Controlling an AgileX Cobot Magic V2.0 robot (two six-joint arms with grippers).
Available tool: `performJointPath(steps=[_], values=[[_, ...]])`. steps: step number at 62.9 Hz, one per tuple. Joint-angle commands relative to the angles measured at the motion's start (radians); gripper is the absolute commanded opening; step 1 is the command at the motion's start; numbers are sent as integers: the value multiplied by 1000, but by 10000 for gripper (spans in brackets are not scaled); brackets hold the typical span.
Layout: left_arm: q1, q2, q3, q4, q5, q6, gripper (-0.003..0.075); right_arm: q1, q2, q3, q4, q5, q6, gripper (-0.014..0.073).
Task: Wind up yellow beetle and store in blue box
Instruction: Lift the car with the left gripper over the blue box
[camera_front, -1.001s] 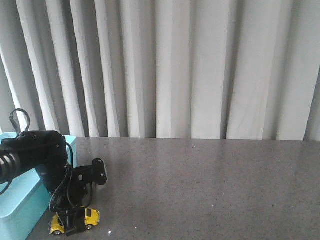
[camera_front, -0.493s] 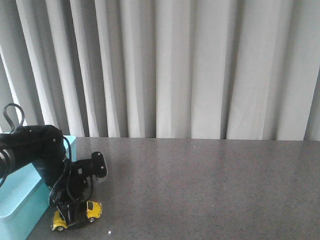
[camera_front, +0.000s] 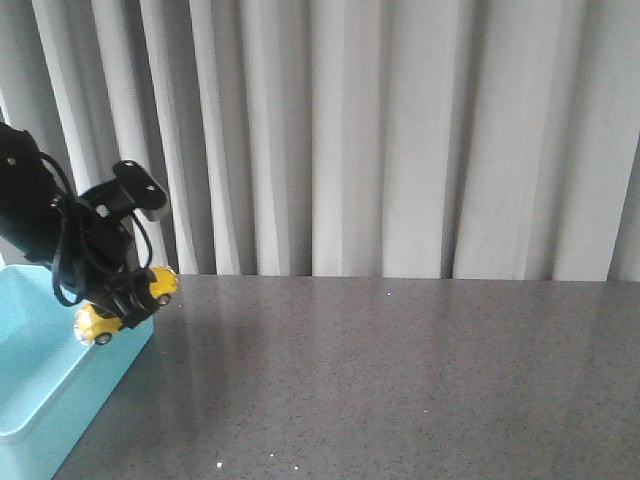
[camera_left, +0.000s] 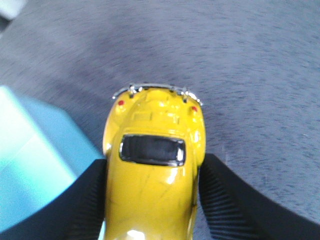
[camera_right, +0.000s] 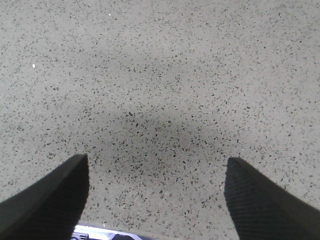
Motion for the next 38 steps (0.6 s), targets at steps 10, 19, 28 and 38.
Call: performJointPath(steps=[10,19,28,38], values=[[163,-25,-35,101,-101,-272,200,1,-4,-23,0,-52,0,545],[241,18,-35,99,-121,-331,200,1,-4,-23,0,-52,0,545],[295,87,-35,99,-130,-331,200,1,-4,-23,0,-52,0,545],[318,154,-35,97,-142,-331,200,1,-4,-23,0,-52,0,545]])
